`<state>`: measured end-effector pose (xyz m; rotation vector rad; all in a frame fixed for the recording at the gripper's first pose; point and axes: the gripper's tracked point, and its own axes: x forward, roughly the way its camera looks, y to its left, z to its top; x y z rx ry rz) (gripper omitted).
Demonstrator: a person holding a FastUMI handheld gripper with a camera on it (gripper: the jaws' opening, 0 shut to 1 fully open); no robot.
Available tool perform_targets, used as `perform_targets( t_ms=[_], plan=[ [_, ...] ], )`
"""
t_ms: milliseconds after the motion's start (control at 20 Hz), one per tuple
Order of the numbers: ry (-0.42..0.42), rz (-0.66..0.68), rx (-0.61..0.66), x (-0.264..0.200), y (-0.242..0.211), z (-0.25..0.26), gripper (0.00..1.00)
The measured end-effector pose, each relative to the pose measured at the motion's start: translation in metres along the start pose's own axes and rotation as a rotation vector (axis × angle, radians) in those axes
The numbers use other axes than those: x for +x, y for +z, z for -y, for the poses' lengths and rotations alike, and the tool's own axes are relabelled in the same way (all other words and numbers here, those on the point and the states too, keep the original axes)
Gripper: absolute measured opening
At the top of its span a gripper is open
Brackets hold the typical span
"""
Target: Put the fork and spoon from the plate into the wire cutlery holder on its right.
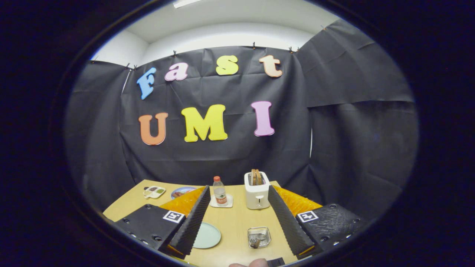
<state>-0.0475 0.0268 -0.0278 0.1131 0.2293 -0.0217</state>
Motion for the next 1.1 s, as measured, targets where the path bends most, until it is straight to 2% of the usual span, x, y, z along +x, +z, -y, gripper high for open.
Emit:
perform_targets(
  t_ms=[1100],
  plan=[
    [0.027,0.075,-0.061,-0.007,0.016,-0.02,0.94]
  ],
)
